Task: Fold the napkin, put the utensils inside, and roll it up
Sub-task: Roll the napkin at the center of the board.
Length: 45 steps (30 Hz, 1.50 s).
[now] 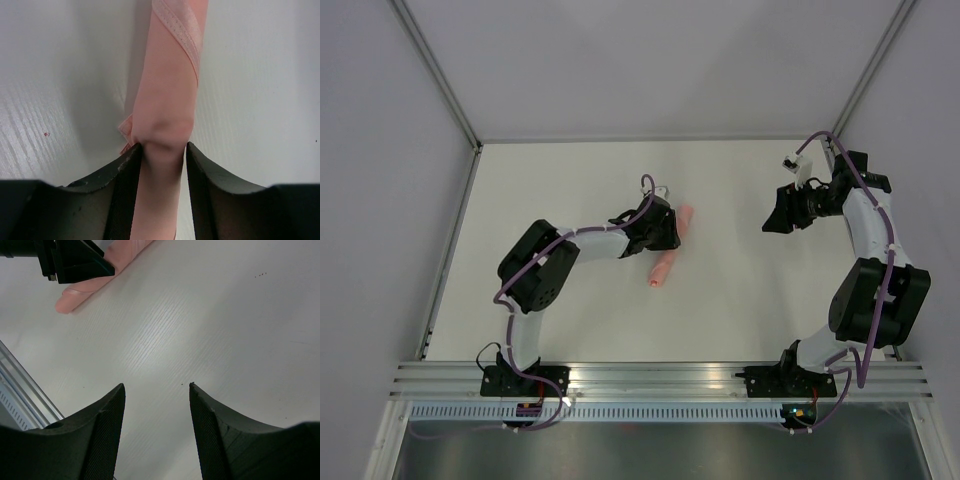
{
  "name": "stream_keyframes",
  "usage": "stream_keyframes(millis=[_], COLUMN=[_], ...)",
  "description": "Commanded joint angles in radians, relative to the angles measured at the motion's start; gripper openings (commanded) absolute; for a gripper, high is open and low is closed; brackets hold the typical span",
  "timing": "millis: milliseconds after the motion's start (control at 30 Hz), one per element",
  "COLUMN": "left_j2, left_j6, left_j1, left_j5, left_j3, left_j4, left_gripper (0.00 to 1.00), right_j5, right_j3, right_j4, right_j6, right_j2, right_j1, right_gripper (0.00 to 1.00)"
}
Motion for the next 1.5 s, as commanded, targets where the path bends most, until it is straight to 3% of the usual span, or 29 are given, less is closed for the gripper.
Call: stream_keyframes(millis=[0,700,1067,1467], left_j2=[0.066,-0.012,-0.048,-0.074], left_j6=[0.050,0.097,0.120,0.143], left_j1=[0.007,-0.001,-0.002,0.002], left_j5=[-0.056,-0.062,-0.061,-0.047], left_j3=[-0.079,-0.076,-0.068,-0.024], left_j4=[-0.308,-0.294,-0.299,-0.333], left_gripper=[0.49,0.49,0.63,0.70], right_j5=[-0.018,-0.008,0.002,0.020], right_j3=[-0.011,-0.041,-0.050,-0.061], right_j4=[0.001,0.004,-0.005,-0.016], right_j6=[-0.010,-0.034,-0.048,-0.068], right_j2=[-0.021,-0.011,-0.013,-0.024], right_j1=[-0.003,-0.003,-0.003,-0.003], right_gripper=[0.60,0.54,0.54,0.53])
